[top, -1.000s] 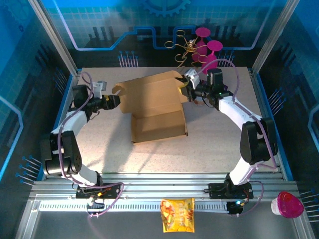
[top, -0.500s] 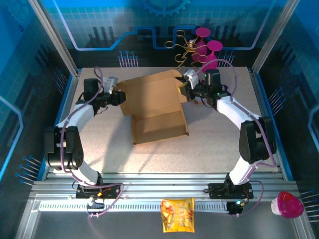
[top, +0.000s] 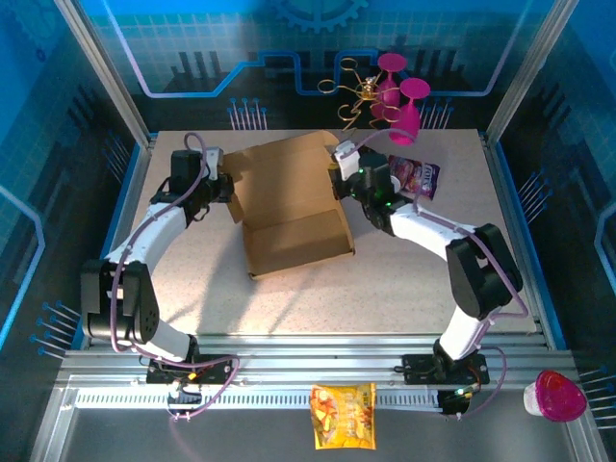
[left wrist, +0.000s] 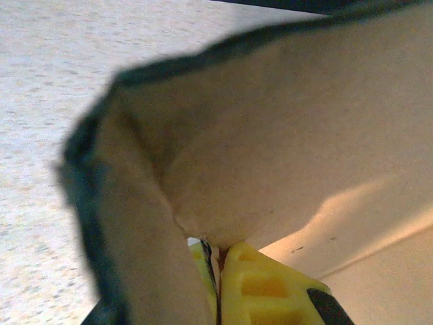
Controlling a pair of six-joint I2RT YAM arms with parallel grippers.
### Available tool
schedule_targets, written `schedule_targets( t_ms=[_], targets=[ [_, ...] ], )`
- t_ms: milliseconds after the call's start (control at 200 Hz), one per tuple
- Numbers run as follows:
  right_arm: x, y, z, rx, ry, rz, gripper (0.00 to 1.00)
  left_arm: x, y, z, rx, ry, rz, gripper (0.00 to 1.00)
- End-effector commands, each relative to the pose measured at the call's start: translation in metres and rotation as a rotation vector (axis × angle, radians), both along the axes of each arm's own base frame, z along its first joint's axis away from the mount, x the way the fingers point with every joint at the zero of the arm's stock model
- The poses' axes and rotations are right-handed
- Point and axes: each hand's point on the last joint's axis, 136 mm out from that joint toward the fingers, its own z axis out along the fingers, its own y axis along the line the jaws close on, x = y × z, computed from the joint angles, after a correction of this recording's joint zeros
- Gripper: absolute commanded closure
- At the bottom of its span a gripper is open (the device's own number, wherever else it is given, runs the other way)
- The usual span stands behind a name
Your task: Fold the paper box
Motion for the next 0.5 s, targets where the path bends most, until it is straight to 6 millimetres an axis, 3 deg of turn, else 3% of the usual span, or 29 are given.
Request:
schedule_targets(
  t_ms=[0, 270, 495],
  targets=[
    [-0.008, 0.040, 0.017, 0.116, -0.119, 0.005, 1.00, 0.009, -0.008, 0.035, 0.027, -0.077, 0.060, 1.00],
    [0.008, 0.061, 0.015, 0.276, -0.194, -0.067, 1.00, 0.019, 0.005, 0.056, 0.052, -0.236, 0.156, 1.00],
    [0.011, 0.070, -0.005, 0.338, -0.235, -0.074, 0.98, -0.006, 0.003, 0.052, -0.025, -0.380, 0.161, 1.00]
  ],
)
